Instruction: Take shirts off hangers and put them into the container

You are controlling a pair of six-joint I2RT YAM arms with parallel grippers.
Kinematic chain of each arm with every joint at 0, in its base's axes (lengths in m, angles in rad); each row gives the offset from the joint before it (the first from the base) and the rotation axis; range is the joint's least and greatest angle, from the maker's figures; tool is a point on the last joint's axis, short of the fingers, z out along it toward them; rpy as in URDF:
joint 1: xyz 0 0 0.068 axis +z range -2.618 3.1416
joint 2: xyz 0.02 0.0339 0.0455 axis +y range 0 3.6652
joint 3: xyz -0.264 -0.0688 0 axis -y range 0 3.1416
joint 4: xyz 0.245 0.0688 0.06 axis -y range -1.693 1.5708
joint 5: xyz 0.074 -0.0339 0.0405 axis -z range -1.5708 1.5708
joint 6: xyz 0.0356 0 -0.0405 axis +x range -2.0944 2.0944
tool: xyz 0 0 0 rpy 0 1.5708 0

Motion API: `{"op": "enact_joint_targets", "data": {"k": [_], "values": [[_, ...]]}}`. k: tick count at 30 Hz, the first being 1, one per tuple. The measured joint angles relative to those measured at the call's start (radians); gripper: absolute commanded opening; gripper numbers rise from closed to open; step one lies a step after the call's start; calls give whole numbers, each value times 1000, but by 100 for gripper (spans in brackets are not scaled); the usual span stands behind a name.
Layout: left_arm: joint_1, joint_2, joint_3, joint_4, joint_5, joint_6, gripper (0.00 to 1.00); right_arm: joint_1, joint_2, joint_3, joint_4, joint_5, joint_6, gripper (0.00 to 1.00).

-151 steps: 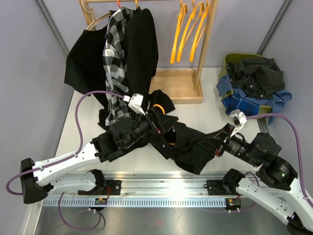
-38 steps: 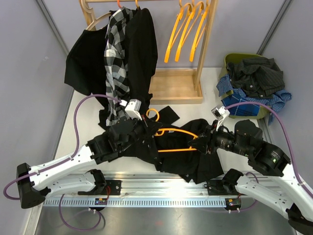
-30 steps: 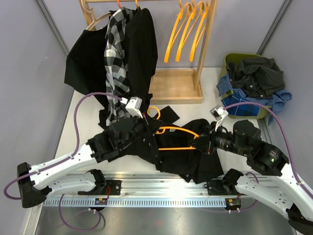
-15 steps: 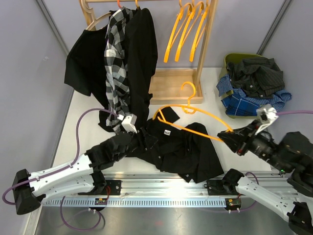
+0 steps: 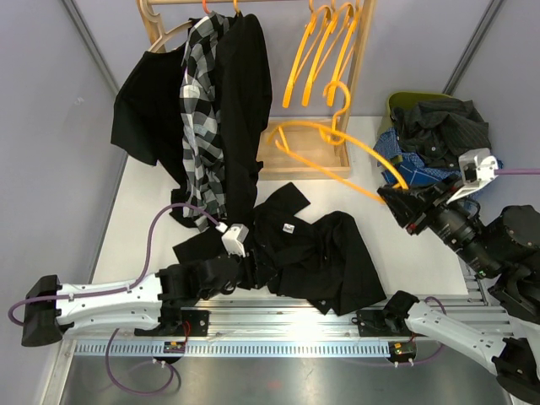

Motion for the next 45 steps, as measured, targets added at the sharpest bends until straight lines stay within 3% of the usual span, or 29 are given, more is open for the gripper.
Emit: {"op": "enact_joint_targets", "data": {"k": [10,19,27,36,45], "values": [[-76,12,-2,0,-55,-49,45,0,163,15,394,193,-101,0],[-87,9,-2,-1,-77,-62,43,0,517,139,600,343,-121,0],[-101,-18,-18,7,-85,-68,41,0,835,344,642,426,-190,0],[-109,-74,-62,7,-92,-82,40,0,1003,541,688,509,-309,0],[-115,-155,-84,-4,-109,-99,40,-4,1160,700,607,557,-297,0]]}}
